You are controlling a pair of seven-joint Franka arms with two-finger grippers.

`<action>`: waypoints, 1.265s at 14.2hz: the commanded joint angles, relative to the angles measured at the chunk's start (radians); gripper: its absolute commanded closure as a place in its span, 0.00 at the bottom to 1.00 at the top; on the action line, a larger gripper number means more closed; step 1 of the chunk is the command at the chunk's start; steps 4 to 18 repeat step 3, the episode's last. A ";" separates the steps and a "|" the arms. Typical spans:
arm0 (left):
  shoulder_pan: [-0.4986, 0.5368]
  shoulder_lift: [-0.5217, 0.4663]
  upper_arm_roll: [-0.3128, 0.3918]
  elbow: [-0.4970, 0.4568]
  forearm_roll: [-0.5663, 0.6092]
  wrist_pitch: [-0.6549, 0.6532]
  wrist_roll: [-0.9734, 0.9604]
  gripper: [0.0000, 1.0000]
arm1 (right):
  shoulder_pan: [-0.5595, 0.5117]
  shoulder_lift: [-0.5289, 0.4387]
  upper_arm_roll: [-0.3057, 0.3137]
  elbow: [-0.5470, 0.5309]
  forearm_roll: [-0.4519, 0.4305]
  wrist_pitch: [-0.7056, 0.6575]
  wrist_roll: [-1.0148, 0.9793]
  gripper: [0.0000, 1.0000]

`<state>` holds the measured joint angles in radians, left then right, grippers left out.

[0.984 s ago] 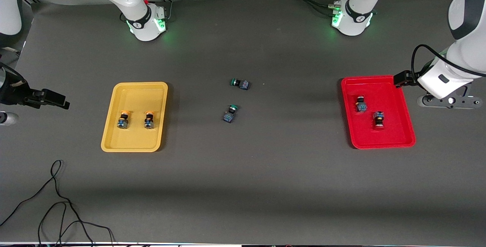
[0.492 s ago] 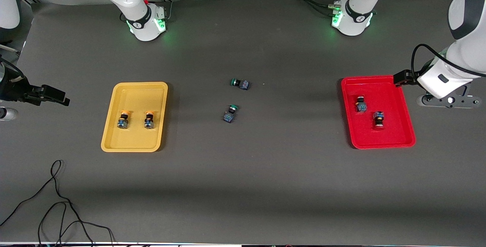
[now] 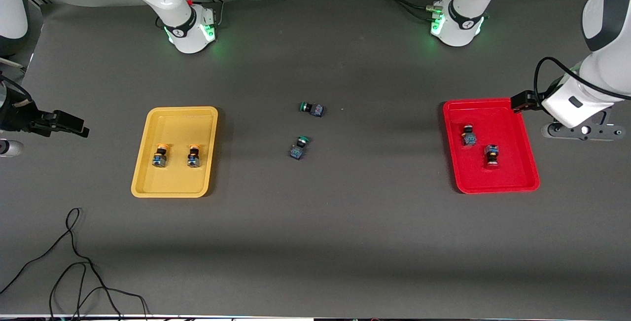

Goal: Place red and yellow buttons in trays

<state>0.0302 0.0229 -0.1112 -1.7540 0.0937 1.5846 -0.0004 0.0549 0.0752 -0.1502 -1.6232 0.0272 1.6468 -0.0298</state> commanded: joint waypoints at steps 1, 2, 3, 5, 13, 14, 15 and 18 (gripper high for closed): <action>-0.006 -0.012 0.005 0.010 -0.006 -0.024 0.013 0.00 | -0.004 -0.028 0.012 -0.015 -0.026 -0.008 0.014 0.00; -0.006 -0.012 0.005 0.008 -0.008 -0.034 0.013 0.00 | -0.004 -0.028 0.012 -0.017 -0.026 -0.008 0.014 0.00; -0.006 -0.012 0.005 0.008 -0.008 -0.035 0.011 0.00 | -0.004 -0.028 0.012 -0.017 -0.026 -0.008 0.014 0.00; -0.006 -0.012 0.005 0.008 -0.008 -0.035 0.011 0.00 | -0.004 -0.028 0.012 -0.017 -0.026 -0.008 0.014 0.00; -0.006 -0.012 0.005 0.008 -0.008 -0.035 0.011 0.00 | -0.004 -0.028 0.012 -0.017 -0.026 -0.008 0.014 0.00; -0.006 -0.012 0.005 0.008 -0.008 -0.035 0.011 0.00 | -0.004 -0.028 0.012 -0.017 -0.026 -0.008 0.014 0.00; -0.006 -0.012 0.005 0.008 -0.008 -0.035 0.011 0.00 | -0.004 -0.028 0.012 -0.017 -0.026 -0.008 0.014 0.00; -0.006 -0.012 0.005 0.008 -0.008 -0.035 0.011 0.00 | -0.004 -0.028 0.012 -0.017 -0.026 -0.008 0.014 0.00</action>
